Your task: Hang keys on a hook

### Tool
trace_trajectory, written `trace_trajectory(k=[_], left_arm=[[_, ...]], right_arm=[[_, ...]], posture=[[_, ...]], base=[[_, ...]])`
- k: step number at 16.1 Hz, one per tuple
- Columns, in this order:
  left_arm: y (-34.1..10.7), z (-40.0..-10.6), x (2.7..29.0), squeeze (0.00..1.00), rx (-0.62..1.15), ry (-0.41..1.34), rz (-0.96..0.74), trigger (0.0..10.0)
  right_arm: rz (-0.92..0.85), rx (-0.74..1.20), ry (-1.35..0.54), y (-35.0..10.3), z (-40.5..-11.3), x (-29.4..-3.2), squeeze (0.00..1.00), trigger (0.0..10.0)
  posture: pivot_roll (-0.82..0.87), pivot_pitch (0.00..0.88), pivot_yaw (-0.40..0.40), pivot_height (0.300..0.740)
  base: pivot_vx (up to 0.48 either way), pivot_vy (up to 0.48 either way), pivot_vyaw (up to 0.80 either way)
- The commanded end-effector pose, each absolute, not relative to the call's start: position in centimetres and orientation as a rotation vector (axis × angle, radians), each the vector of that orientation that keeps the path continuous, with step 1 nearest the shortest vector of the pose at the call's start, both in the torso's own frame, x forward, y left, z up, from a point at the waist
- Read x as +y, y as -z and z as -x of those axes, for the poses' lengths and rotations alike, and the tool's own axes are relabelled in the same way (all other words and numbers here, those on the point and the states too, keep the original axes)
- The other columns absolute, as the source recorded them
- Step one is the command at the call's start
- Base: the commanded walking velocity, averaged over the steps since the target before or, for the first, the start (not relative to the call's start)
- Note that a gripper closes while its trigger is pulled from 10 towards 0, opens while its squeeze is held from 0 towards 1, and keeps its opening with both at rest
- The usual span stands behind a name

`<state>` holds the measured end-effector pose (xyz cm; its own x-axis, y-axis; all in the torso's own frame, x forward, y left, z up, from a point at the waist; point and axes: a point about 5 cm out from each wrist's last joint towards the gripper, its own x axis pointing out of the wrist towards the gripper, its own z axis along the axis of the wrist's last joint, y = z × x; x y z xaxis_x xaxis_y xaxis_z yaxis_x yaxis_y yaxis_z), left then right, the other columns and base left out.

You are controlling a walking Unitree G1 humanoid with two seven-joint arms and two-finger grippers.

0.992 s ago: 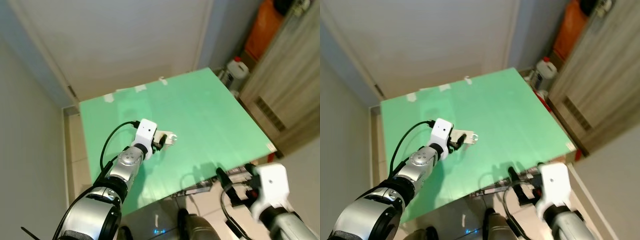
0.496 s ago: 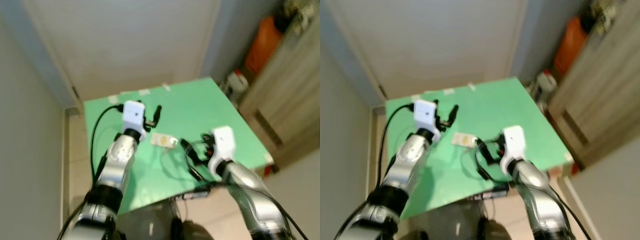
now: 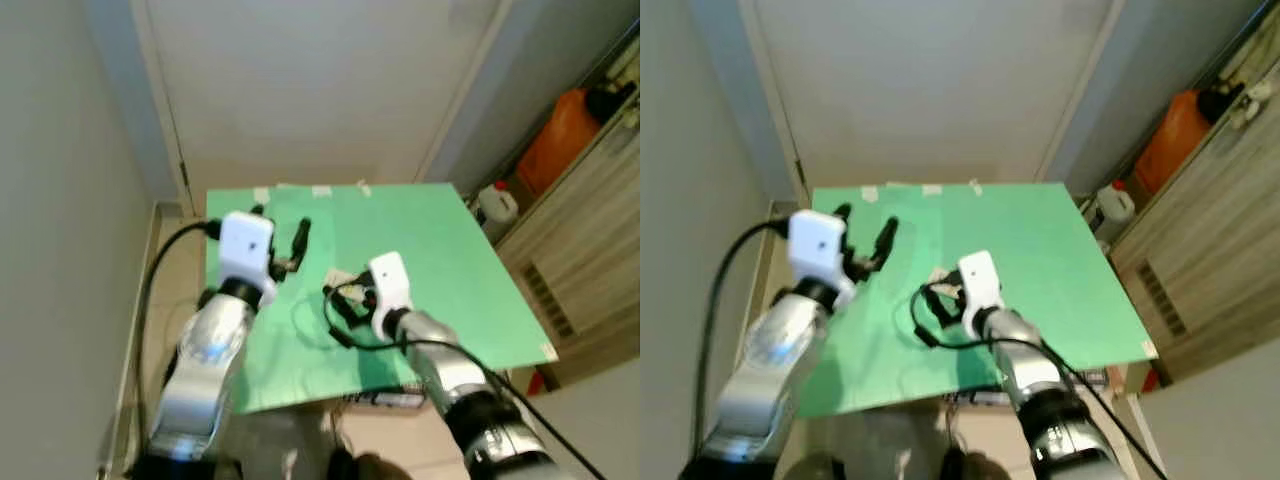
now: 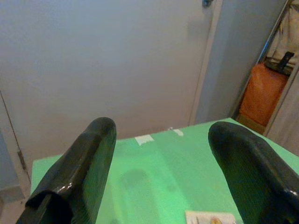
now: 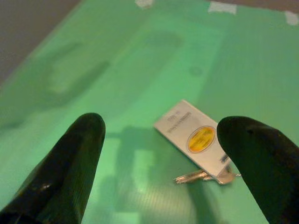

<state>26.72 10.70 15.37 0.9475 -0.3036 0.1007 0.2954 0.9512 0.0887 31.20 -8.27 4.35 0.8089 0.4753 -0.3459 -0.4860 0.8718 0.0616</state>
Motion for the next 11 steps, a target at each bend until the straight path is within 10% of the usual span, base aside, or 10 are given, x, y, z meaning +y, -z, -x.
trace_trajectory(k=[1,11], left_arm=[[-15.6,-25.3,9.7,0.0,-0.092,0.351,-0.072,10.0],[-15.5,-26.7,8.9,0.0,-0.041,0.33,-0.072,10.0]], right_arm=[[0.089,0.355,-0.468,-4.1,-31.6,-8.5,0.0,10.0],[0.016,0.176,-0.547,-6.4,-32.1,-7.4,0.0,10.0]], posture=[[0.31,0.166,-0.148,0.74],[0.19,0.047,-0.16,0.74]], base=[[0.0,0.0,0.0],[0.088,-0.107,0.0]])
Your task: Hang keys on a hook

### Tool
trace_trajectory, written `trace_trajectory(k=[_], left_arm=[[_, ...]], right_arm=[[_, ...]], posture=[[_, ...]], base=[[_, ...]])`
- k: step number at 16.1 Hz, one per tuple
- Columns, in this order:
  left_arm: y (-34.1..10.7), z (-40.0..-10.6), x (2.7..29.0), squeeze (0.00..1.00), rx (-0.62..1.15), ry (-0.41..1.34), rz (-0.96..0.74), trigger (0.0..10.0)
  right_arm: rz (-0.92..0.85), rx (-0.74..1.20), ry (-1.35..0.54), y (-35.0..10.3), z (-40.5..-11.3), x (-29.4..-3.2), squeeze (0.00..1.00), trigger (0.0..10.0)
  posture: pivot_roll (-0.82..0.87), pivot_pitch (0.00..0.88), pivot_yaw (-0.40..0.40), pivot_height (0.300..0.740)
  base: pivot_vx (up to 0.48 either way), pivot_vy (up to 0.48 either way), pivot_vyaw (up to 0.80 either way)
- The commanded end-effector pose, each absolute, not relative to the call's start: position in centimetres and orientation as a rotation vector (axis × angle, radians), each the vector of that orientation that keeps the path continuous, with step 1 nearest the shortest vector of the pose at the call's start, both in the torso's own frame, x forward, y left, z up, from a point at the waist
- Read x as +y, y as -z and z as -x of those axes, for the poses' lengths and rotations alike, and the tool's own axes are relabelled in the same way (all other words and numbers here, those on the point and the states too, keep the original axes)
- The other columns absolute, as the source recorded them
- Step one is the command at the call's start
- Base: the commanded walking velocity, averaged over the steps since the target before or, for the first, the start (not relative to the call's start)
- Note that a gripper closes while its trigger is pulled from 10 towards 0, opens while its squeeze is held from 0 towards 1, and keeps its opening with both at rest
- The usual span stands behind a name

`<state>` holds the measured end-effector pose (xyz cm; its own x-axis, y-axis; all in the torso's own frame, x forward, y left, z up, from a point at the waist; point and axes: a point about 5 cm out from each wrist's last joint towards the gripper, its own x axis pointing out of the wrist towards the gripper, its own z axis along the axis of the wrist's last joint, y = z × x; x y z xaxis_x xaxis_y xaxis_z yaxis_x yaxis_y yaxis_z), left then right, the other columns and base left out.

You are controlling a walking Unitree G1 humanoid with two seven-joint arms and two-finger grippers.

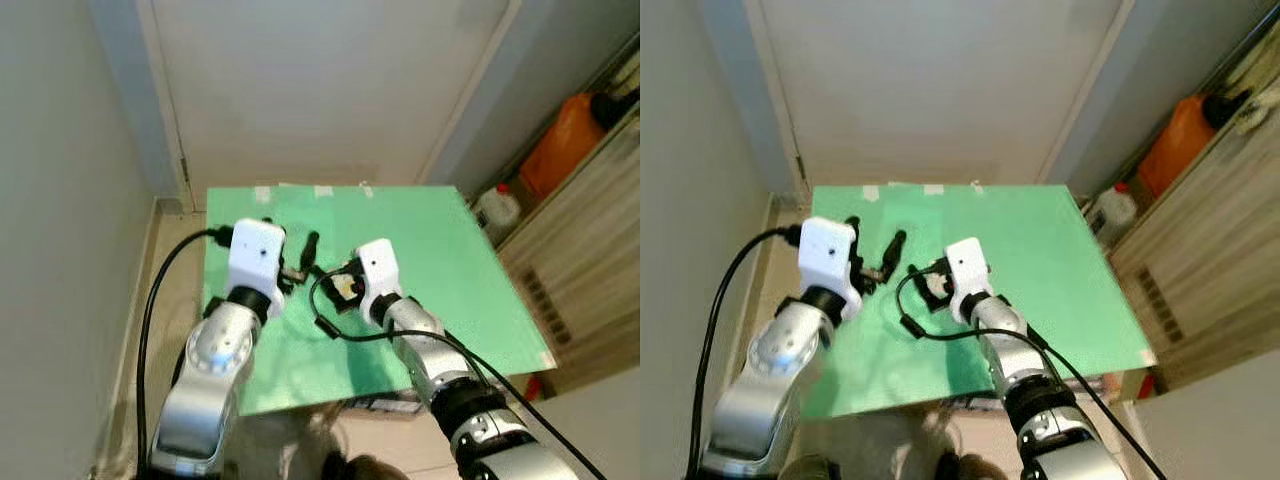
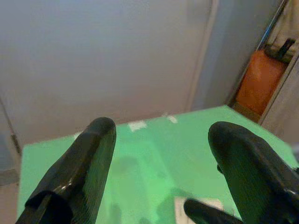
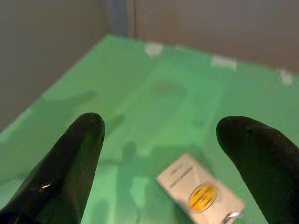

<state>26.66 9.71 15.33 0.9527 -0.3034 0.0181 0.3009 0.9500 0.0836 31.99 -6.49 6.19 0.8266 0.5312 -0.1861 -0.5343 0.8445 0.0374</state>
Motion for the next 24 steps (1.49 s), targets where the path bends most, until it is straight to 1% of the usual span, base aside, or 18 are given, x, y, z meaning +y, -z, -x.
trace_trajectory(k=[1,4,6,8,11,13,15,16,18,20,21,24], left_arm=[[-15.6,-26.9,8.3,0.0,-0.047,0.349,-0.074,10.0],[-15.3,-27.3,6.8,0.0,-0.044,0.397,-0.09,10.0],[-15.1,-27.4,6.5,0.0,-0.04,0.415,-0.088,10.0],[-15.0,-27.4,6.4,0.0,-0.034,0.423,-0.073,10.0],[-14.9,-27.7,6.7,0.0,-0.034,0.41,-0.081,10.0],[-14.8,-28.0,7.0,0.0,-0.036,0.398,-0.094,10.0],[-14.3,-28.6,8.2,0.0,-0.03,0.357,-0.093,10.0],[-13.4,-29.5,9.5,0.0,-0.007,0.308,-0.099,10.0],[-12.0,-31.1,11.0,0.0,0.032,0.261,-0.098,10.0],[-11.2,-32.0,11.6,0.0,0.06,0.247,-0.101,10.0],[-10.5,-32.5,11.9,0.0,0.081,0.247,-0.104,10.0],[-9.5,-33.9,12.4,0.0,0.129,0.246,-0.115,10.0]], right_arm=[[0.018,0.17,-0.545,-6.3,-32.0,-7.7,0.0,10.0],[0.031,0.181,-0.543,-5.9,-31.8,-8.4,0.0,10.0],[0.03,0.179,-0.554,-6.1,-31.6,-8.3,0.0,10.0],[0.024,0.185,-0.574,-5.9,-31.4,-8.0,0.0,10.0],[0.006,0.202,-0.637,-5.8,-31.0,-7.2,0.0,10.0],[0.008,0.223,-0.648,-5.7,-31.2,-6.6,0.0,10.0],[-0.015,0.202,-0.633,-6.5,-31.7,-6.7,0.0,10.0],[-0.028,0.173,-0.614,-7.4,-32.0,-7.3,0.0,10.0],[-0.051,0.118,-0.585,-8.8,-31.9,-8.8,0.0,10.0],[-0.029,0.109,-0.562,-9.1,-31.4,-10.0,0.0,10.0],[0.004,0.122,-0.547,-8.8,-30.8,-10.9,0.0,10.0],[0.024,0.164,-0.484,-8.1,-29.0,-13.1,0.0,10.0]], posture=[[0.17,0.033,-0.157,0.74],[0.14,0.025,-0.153,0.74],[0.13,0.026,-0.15,0.74],[0.14,0.03,-0.149,0.74],[0.14,0.031,-0.148,0.74],[0.16,0.035,-0.146,0.74],[0.15,0.033,-0.144,0.74],[0.14,0.029,-0.142,0.74],[0.09,0.024,-0.131,0.74],[0.05,0.023,-0.117,0.74],[0.02,0.023,-0.106,0.74],[-0.05,0.025,-0.074,0.74]], base=[[0.296,-0.375,0.0],[0.172,-0.409,0.0],[0.0,-0.437,0.0],[0.0,0.0,0.0],[0.0,0.0,0.0],[0.0,0.0,0.0],[0.0,0.0,0.0],[0.0,0.0,0.0],[0.0,0.0,0.0],[0.0,0.0,0.0],[0.0,0.0,-0.5],[0.0,0.0,-0.6]])
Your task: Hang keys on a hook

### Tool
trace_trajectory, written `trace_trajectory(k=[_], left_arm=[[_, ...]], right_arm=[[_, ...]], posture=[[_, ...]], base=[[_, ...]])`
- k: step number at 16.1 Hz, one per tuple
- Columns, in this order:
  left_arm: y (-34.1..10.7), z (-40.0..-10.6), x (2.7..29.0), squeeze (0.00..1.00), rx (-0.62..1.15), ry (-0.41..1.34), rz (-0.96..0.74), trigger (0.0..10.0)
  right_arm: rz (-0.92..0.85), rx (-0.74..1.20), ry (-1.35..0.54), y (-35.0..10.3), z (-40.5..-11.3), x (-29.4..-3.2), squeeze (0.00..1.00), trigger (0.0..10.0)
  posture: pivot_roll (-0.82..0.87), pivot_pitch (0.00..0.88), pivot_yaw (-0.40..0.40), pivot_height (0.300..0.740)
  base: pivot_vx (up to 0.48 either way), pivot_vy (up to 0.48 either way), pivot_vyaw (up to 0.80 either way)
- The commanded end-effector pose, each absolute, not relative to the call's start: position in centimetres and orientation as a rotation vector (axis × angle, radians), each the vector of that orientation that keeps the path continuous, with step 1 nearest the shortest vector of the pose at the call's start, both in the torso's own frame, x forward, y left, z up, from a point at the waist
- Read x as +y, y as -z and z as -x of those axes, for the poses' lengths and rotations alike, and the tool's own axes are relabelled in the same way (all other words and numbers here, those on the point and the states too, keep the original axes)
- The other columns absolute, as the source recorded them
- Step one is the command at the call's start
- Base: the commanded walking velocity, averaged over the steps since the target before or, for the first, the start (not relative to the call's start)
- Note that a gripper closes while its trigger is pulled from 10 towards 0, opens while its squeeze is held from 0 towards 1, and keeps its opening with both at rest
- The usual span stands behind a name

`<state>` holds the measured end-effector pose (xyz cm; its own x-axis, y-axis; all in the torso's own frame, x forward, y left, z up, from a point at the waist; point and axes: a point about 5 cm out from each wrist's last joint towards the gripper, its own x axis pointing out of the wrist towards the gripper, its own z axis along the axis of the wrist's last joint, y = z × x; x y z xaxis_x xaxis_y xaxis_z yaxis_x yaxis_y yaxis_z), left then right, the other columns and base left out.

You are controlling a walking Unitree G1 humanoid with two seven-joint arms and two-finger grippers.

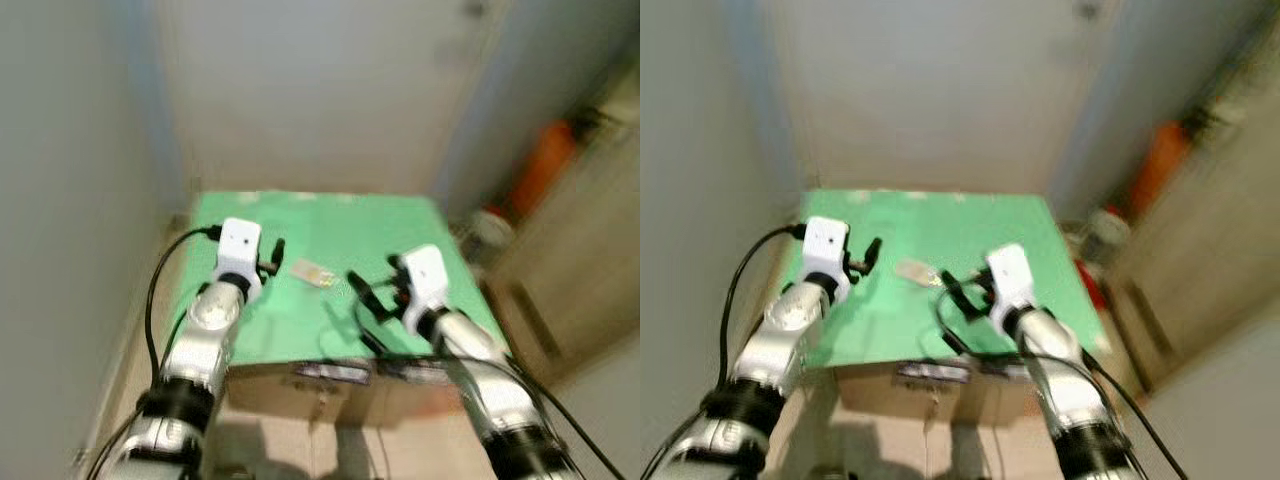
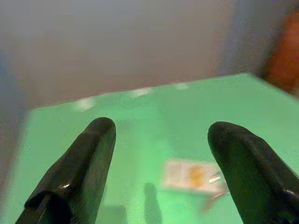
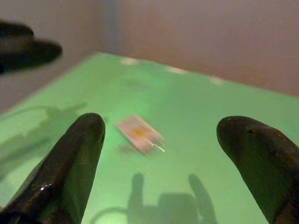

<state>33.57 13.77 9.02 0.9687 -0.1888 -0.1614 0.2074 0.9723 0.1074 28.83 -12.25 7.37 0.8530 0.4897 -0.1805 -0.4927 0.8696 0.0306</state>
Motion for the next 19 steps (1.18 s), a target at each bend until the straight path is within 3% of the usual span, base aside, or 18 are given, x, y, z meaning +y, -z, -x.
trace_trajectory(k=[1,7,19], left_arm=[[-9.5,-34.3,12.5,0.0,0.127,0.248,-0.114,10.0],[-9.5,-34.9,12.1,0.0,0.104,0.286,-0.127,10.0],[-8.2,-35.1,12.2,0.0,0.153,0.288,-0.148,10.0]], right_arm=[[0.024,0.165,-0.472,-8.2,-28.6,-13.4,0.0,10.0],[0.023,0.189,-0.468,-7.8,-26.9,-12.5,0.0,10.0],[0.011,0.216,-0.466,-7.9,-26.2,-12.2,0.0,10.0]], posture=[[-0.05,0.023,-0.068,0.74],[-0.06,0.016,-0.043,0.74],[-0.07,0.047,-0.041,0.74]], base=[[0.0,0.0,0.0],[0.0,0.0,0.0],[0.37,0.273,0.0]])
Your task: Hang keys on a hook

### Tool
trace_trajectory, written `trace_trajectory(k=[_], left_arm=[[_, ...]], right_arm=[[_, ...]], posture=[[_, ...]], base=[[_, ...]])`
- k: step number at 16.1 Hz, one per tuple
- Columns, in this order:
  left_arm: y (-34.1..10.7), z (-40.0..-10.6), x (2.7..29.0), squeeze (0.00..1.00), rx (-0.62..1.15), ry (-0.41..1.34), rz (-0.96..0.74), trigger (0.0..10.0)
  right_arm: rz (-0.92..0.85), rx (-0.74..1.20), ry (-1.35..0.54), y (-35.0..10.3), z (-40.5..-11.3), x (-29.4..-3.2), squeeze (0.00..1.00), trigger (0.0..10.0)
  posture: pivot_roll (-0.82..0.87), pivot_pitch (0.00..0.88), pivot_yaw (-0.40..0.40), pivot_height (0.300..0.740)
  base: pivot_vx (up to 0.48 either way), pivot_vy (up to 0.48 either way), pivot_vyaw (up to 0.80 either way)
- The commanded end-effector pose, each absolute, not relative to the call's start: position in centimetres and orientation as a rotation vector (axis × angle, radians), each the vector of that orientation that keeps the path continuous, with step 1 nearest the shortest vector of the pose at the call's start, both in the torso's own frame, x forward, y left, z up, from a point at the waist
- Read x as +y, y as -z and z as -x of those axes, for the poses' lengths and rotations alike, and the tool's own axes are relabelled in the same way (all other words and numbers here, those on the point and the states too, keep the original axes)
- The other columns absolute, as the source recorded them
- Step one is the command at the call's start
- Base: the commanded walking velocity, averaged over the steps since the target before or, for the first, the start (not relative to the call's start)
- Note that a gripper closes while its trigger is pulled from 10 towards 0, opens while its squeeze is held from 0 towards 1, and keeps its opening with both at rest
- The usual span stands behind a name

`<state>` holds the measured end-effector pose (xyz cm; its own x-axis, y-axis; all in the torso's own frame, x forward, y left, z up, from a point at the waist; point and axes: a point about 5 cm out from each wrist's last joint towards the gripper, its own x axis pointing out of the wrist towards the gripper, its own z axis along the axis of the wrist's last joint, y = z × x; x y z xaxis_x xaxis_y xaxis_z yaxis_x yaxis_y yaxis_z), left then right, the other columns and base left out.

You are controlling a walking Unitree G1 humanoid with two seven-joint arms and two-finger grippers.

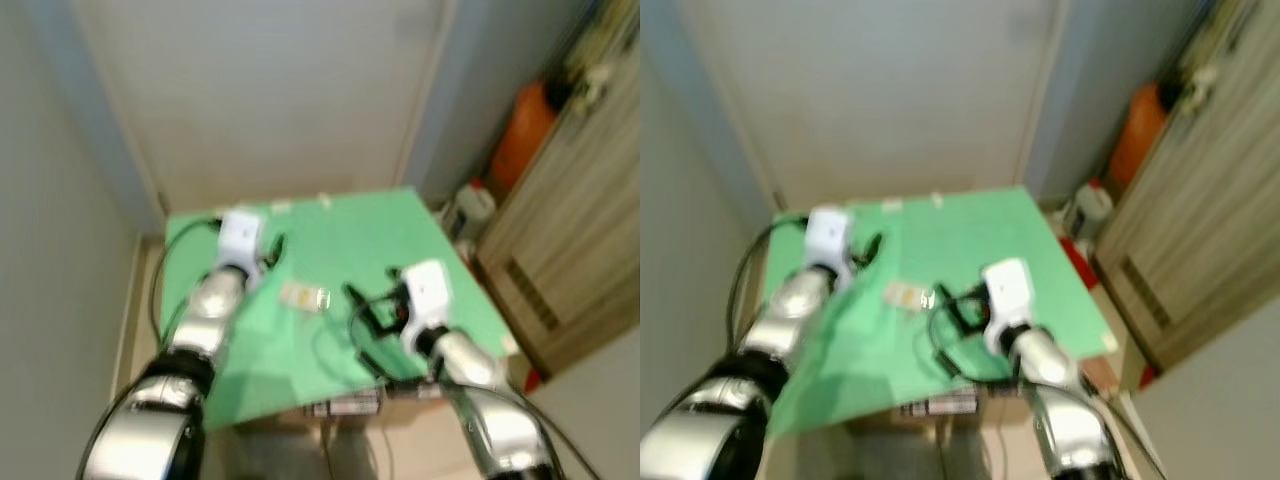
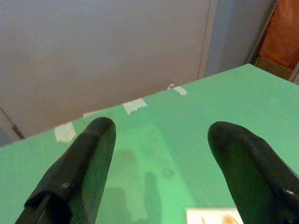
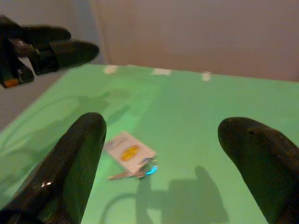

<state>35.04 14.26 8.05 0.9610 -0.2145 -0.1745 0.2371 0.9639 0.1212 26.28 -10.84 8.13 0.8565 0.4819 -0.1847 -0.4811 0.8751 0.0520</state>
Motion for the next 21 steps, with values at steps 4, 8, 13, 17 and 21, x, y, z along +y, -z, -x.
trace_trajectory(k=[4,8,13,17,21], left_arm=[[-8.0,-35.2,11.5,0.0,0.176,0.329,-0.164,10.0],[-8.0,-35.5,11.3,0.0,0.196,0.331,-0.163,10.0],[-6.5,-34.8,10.5,0.0,0.257,0.377,-0.154,10.0],[-4.3,-33.3,9.8,0.0,0.351,0.411,-0.149,10.0],[-2.8,-32.1,9.2,0.0,0.413,0.44,-0.146,10.0]], right_arm=[[0.012,0.225,-0.473,-7.8,-26.1,-12.0,0.0,10.0],[0.011,0.236,-0.45,-7.7,-25.8,-12.7,0.0,10.0],[0.031,0.236,-0.435,-8.2,-24.6,-13.5,0.0,10.0],[0.043,0.273,-0.387,-8.5,-22.0,-14.9,0.0,10.0],[0.061,0.324,-0.352,-8.9,-19.0,-16.3,0.0,10.0]], posture=[[-0.07,0.053,-0.043,0.74],[-0.09,0.06,-0.035,0.736],[-0.15,0.094,-0.03,0.732],[-0.24,0.174,-0.023,0.732],[-0.32,0.243,-0.034,0.732]], base=[[0.0,0.0,0.0],[0.0,0.0,-0.57],[0.0,0.0,0.0],[0.0,0.0,0.0],[0.0,0.0,0.0]])
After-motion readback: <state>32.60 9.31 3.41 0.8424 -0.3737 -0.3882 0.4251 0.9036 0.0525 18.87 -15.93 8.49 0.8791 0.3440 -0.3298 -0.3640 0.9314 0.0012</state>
